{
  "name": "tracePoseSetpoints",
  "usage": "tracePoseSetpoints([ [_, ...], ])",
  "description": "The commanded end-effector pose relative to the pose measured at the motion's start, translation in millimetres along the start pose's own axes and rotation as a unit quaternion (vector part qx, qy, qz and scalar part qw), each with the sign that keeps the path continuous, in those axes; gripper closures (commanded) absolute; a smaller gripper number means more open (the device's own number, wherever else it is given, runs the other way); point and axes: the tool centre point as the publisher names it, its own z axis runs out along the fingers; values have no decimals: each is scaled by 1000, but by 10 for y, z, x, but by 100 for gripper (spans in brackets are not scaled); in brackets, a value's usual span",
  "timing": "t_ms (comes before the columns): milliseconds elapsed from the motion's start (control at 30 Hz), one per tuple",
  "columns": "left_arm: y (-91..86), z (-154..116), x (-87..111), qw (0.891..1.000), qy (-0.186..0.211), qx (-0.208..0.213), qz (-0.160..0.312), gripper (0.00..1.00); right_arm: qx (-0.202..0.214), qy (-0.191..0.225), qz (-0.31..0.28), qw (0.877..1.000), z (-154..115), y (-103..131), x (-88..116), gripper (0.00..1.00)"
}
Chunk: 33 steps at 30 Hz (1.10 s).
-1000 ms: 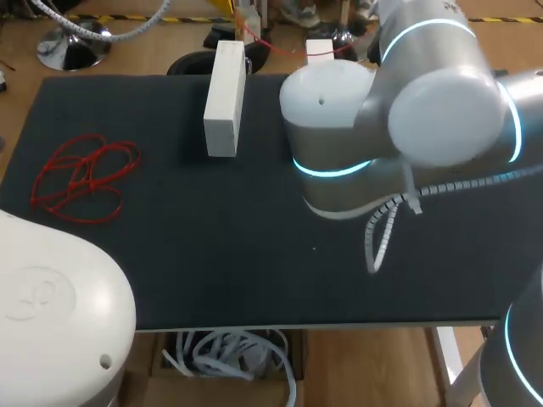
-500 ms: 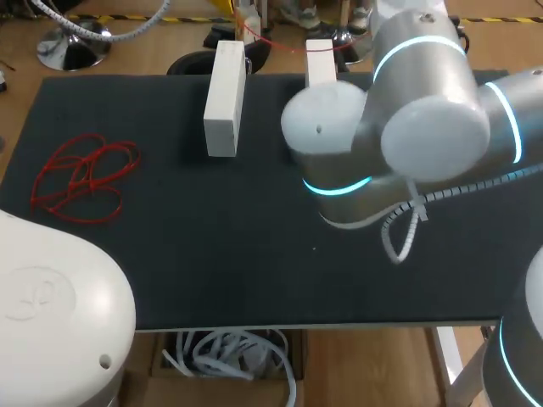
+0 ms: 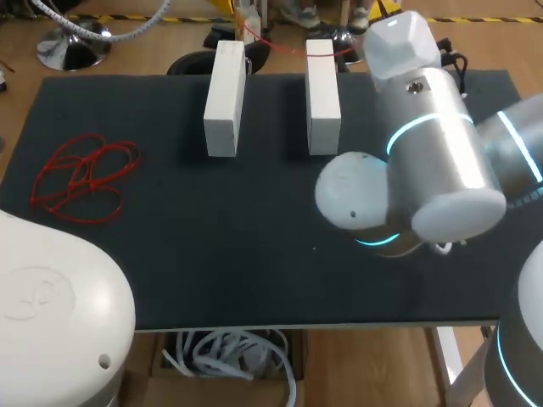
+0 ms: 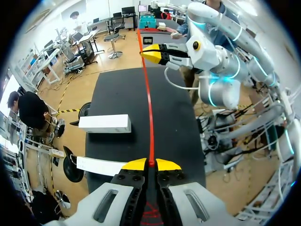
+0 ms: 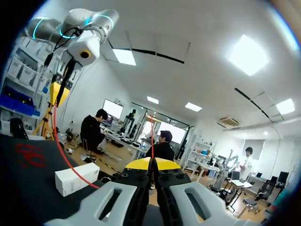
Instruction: Grab the tape and strap the tape.
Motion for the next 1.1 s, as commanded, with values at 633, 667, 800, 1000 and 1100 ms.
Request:
tracePoseSetpoints([
  [633,-6,-9,2,1000,0,-2,-1,100,51,18,-96,994,93,122,41,100],
  [667,-6,-9,2,1000,0,-2,-1,100,63,13,-108,992,100,121,65,100],
  [800,-6,-9,2,1000,0,-2,-1,100,93,-8,-143,985,115,133,165,100],
  [1000,-6,-9,2,1000,0,-2,-1,100,119,-3,-232,965,106,130,310,100],
  [1100,-6,-9,2,1000,0,-2,-1,100,108,4,-293,950,127,160,332,100],
])
